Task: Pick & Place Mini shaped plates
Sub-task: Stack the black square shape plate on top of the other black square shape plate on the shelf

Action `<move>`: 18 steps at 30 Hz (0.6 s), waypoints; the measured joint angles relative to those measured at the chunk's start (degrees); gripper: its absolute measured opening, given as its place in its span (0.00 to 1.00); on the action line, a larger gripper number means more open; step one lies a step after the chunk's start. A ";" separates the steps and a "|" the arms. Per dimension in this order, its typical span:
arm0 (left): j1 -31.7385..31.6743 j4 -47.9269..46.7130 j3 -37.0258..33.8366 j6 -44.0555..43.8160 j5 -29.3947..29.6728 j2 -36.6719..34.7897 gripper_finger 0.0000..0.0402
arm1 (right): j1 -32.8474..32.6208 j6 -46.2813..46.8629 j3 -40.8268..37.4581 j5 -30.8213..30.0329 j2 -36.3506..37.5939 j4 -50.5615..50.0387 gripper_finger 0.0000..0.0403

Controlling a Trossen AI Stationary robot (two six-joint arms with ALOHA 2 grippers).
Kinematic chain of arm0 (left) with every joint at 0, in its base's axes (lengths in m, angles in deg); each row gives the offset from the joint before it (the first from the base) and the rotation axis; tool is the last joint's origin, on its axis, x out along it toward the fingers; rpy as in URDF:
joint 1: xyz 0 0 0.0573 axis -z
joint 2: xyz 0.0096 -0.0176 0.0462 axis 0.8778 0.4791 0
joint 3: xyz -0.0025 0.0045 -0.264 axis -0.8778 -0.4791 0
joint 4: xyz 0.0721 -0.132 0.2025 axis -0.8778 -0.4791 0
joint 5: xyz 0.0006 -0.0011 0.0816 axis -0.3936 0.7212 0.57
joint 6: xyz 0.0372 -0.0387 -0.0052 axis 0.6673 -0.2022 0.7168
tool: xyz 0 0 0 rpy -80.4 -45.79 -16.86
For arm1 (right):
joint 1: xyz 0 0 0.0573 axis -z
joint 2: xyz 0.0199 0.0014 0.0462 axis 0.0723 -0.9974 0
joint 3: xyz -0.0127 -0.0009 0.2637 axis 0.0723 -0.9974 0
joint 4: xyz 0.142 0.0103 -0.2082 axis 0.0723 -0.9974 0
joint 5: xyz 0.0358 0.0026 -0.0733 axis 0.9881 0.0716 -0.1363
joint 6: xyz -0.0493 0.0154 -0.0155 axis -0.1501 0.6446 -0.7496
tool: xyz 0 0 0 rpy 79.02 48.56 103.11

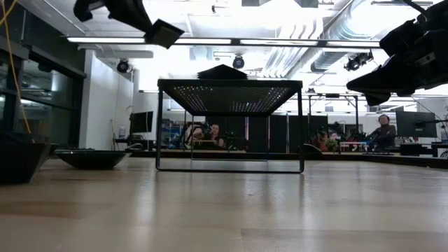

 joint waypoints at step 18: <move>9.77 11.19 -0.03 -2.33 3.81 13.42 0.00 | 0.02 0.00 0.00 0.00 0.00 0.00 0.03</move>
